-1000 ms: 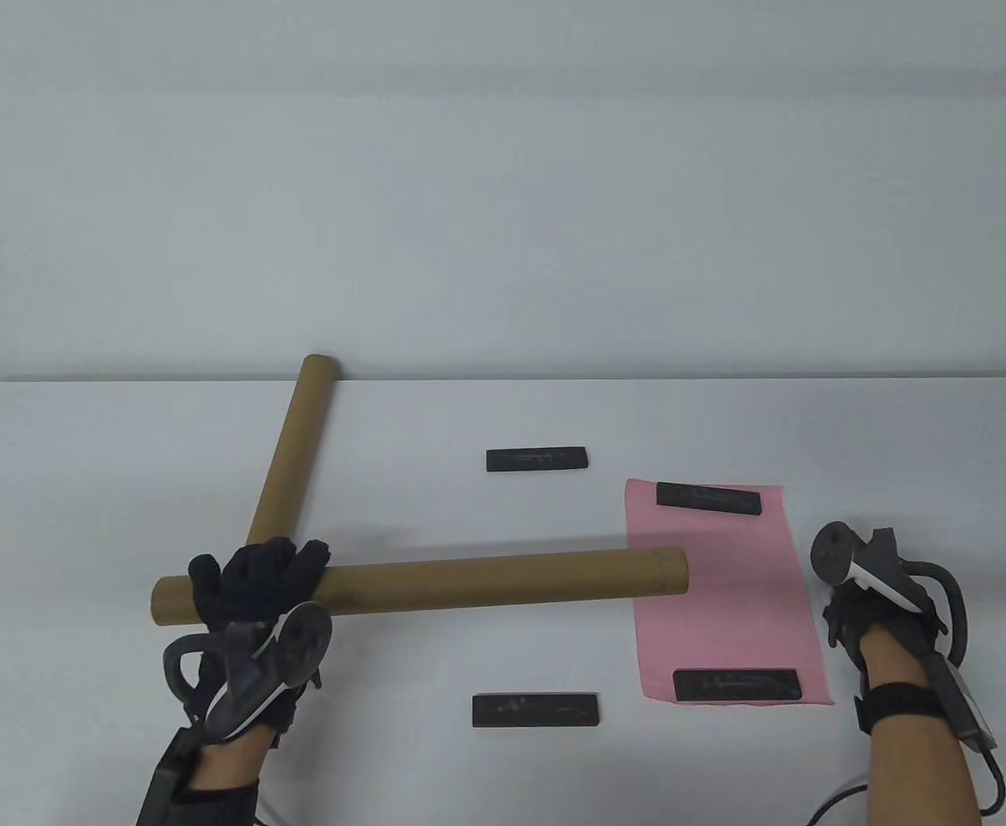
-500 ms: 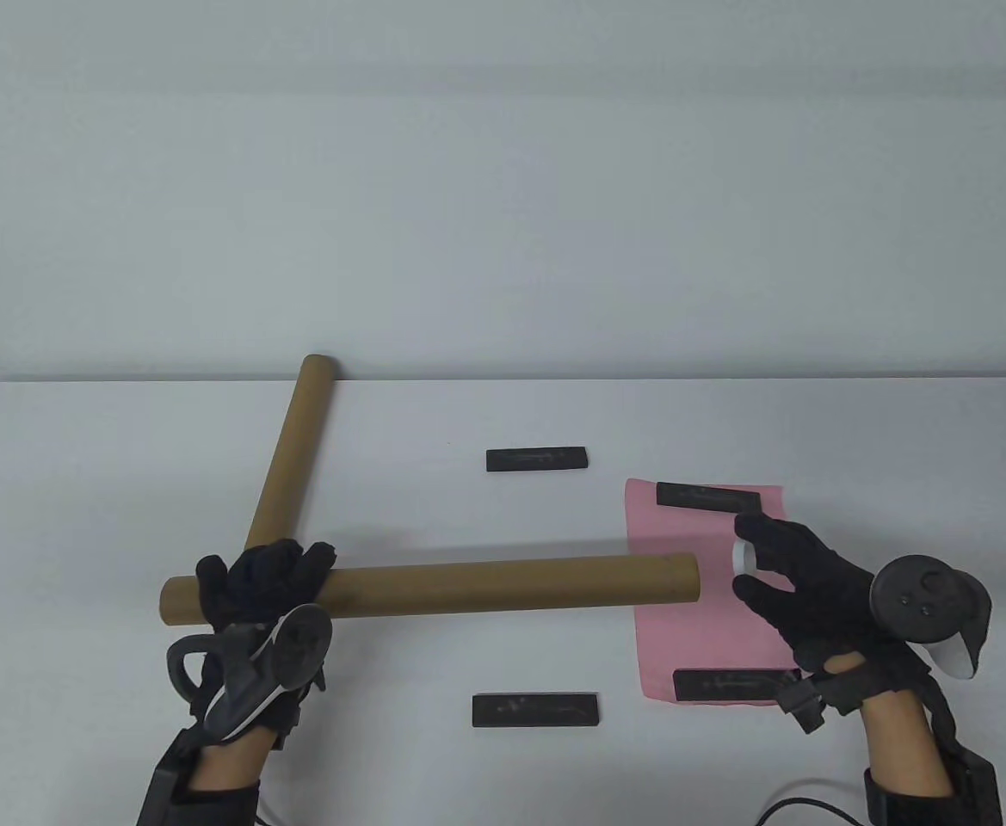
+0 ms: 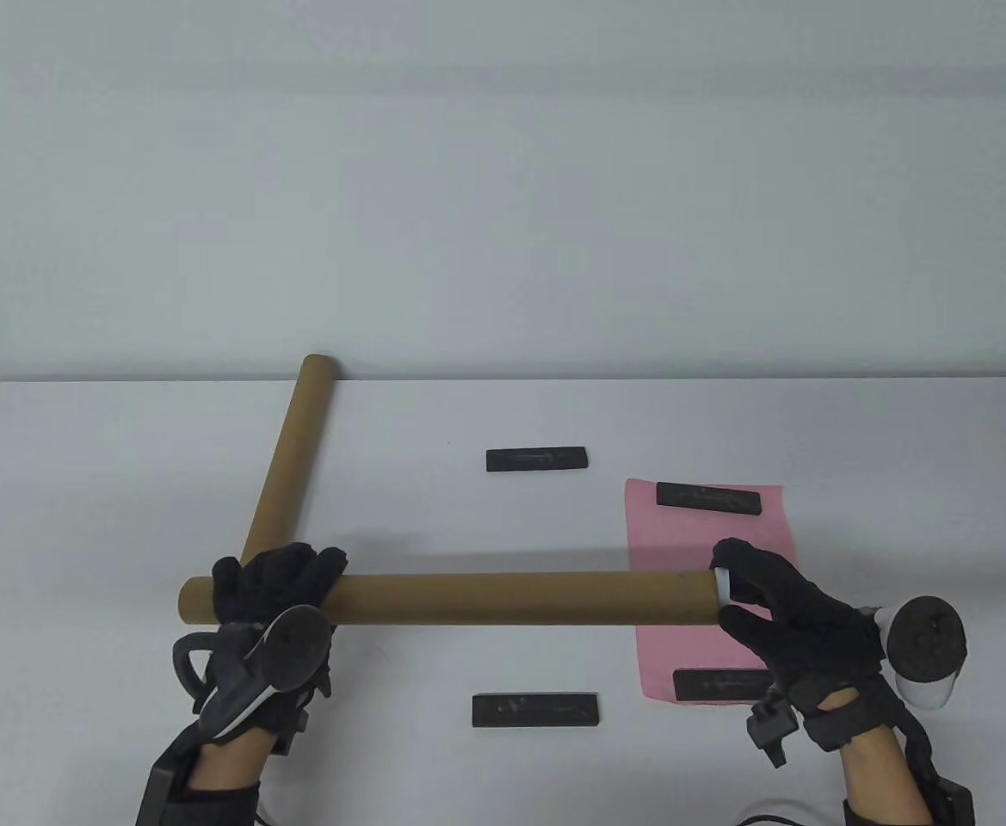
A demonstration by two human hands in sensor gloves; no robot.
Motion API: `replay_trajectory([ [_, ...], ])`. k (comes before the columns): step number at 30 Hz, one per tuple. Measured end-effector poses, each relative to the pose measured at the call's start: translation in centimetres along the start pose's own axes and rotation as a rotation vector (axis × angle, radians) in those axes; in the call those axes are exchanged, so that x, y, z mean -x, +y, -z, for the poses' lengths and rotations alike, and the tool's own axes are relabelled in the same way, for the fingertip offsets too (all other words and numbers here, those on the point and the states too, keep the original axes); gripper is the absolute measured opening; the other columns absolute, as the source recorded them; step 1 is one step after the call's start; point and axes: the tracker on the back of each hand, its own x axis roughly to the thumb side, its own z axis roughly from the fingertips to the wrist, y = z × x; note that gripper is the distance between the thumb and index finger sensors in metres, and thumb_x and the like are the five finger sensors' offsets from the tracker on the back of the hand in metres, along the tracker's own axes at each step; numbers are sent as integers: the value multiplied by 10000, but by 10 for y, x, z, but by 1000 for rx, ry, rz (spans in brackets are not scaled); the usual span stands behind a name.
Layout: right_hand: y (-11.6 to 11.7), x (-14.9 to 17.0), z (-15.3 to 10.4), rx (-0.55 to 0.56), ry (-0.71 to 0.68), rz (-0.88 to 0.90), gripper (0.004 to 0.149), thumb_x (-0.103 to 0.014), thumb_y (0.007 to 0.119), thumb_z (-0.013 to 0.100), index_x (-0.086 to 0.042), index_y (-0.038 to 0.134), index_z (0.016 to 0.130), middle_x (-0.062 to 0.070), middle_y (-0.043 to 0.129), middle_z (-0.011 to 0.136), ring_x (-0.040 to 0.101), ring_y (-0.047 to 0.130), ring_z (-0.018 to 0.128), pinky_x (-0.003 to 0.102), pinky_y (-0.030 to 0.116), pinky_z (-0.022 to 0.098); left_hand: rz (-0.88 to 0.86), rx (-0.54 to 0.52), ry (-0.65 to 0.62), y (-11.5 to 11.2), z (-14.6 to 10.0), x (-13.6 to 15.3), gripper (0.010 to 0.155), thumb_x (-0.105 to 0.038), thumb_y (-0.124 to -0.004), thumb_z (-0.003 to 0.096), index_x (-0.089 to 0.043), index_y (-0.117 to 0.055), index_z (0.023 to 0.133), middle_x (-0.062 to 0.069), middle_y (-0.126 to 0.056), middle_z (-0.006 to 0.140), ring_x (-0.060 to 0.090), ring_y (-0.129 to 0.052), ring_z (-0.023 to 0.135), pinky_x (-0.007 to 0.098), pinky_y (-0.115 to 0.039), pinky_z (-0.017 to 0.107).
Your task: Roll up papers and store in mailing tubes
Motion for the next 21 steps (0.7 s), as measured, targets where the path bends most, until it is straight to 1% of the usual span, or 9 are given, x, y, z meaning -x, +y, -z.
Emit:
replay_trajectory([
  [1,1,-1,1,-16,-8,0,654,-418,903,462,-158,742,1040,166,806,988,440,926,789,651,752,593,-1,5,2,0,0,0,749,-407,-985,321,-509,-572,937,-73,-655,1022,213,-795,970,661,-534,750],
  [3,3,-3,0,-4,-11,-51,654,-412,905,459,-152,745,1038,164,809,985,441,924,792,652,749,598,7,11,1,-1,1,0,749,-409,-987,320,-509,-575,938,-75,-661,1020,216,-797,971,658,-542,750],
  [6,7,-7,-2,17,-18,-177,664,-417,883,466,-137,728,1048,166,812,985,440,928,795,650,752,600,22,24,-2,-3,1,0,747,-411,-989,319,-507,-582,938,-71,-673,1016,218,-816,961,657,-556,746],
  [9,14,-7,-4,16,-18,-159,707,-412,891,467,-115,682,1073,189,769,1014,460,897,825,662,736,607,18,29,12,-2,1,-1,744,-411,-992,317,-507,-589,935,-71,-676,1013,218,-820,957,651,-557,747],
  [12,25,-7,-5,4,-20,-230,844,-419,899,472,-66,511,1132,220,636,1092,491,814,899,681,699,634,34,30,23,-1,0,-4,742,-423,-993,316,-507,-596,937,-69,-689,1009,218,-845,944,642,-573,740],
  [15,38,-7,-6,-16,-18,-337,973,-450,876,481,0,323,1143,260,478,1134,521,713,962,696,653,661,43,42,26,-2,1,-10,743,-424,-996,314,-502,-601,939,-63,-696,1006,225,-853,936,638,-580,731],
  [17,42,-6,-7,-24,-9,-330,1016,-483,852,489,19,253,1137,280,403,1141,543,650,986,708,626,666,51,41,26,-1,0,-13,742,-428,-995,314,-501,-601,939,-61,-698,1005,225,-855,932,637,-584,727],
  [19,45,-3,-7,-33,9,-278,1045,-496,835,497,25,188,1129,296,327,1145,564,592,1002,722,592,673,54,43,19,-1,-1,-16,742,-431,-993,317,-498,-599,942,-57,-699,1004,225,-856,926,634,-583,722],
  [21,49,0,-8,-49,28,-263,1081,-519,810,508,28,100,1113,302,221,1149,575,542,1016,728,567,680,67,50,19,-1,-1,-20,742,-442,-990,316,-497,-599,944,-56,-701,1004,220,-854,926,625,-588,716],
])
